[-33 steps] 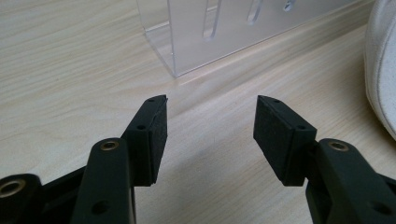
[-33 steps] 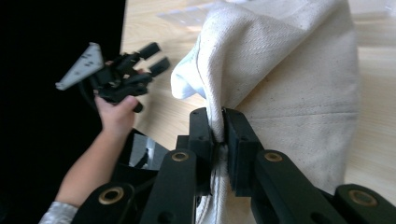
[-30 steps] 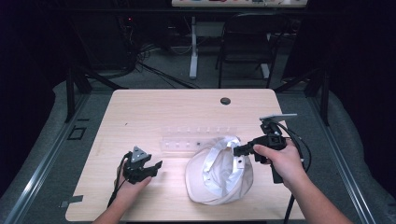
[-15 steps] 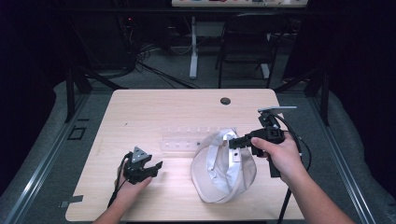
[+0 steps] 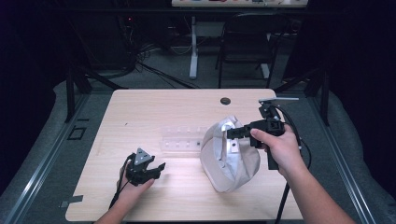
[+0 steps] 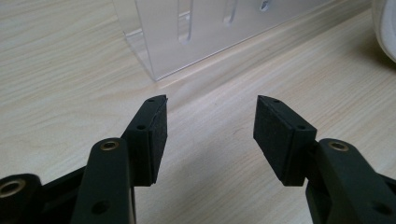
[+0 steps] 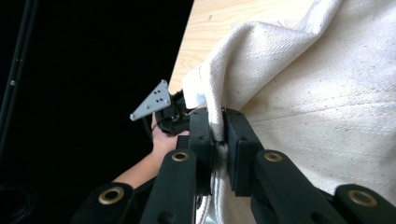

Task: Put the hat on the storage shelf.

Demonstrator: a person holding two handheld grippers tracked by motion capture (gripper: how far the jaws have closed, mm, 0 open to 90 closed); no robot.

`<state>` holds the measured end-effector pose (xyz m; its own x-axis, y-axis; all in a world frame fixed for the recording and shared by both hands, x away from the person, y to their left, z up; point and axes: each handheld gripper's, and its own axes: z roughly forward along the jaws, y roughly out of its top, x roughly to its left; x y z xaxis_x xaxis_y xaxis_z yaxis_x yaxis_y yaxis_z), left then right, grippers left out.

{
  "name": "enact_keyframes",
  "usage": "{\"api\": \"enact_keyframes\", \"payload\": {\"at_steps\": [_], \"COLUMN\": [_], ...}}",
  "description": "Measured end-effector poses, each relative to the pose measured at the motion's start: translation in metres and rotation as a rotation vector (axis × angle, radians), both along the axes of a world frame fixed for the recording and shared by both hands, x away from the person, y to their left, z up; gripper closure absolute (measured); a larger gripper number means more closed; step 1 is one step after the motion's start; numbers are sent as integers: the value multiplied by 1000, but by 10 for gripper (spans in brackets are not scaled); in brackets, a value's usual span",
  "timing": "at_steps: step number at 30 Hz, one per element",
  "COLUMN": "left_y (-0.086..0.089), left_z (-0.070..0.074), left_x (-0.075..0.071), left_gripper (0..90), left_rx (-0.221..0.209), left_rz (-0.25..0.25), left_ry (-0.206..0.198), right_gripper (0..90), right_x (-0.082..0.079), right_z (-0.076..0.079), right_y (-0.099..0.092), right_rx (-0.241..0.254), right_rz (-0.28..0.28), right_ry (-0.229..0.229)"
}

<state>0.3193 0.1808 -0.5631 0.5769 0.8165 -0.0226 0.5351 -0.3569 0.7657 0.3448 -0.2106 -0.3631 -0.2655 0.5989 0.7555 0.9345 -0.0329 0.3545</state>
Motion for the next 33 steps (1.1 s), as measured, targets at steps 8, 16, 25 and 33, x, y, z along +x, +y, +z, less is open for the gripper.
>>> {"api": "enact_keyframes", "payload": {"at_steps": [8, 16, 25, 33], "left_y": [-4, -13, -40, -70], "left_z": [3, 12, 22, 38], "left_x": [-4, -11, -22, -30], "left_gripper": [452, 464, 503, 480], "left_rx": [-9, -38, -104, -105], "left_rz": [-19, -69, -150, -228], "left_ry": [-7, -19, -20, -63], "right_gripper": [825, 825, 825, 825], "right_x": [5, 8, 18, 29], "right_z": [9, 17, 31, 41], "right_y": [2, 7, 9, 14], "right_rx": [33, 35, 43, 31], "right_rz": [-13, -15, -19, -36], "right_ry": [-21, -37, -58, -72]}}
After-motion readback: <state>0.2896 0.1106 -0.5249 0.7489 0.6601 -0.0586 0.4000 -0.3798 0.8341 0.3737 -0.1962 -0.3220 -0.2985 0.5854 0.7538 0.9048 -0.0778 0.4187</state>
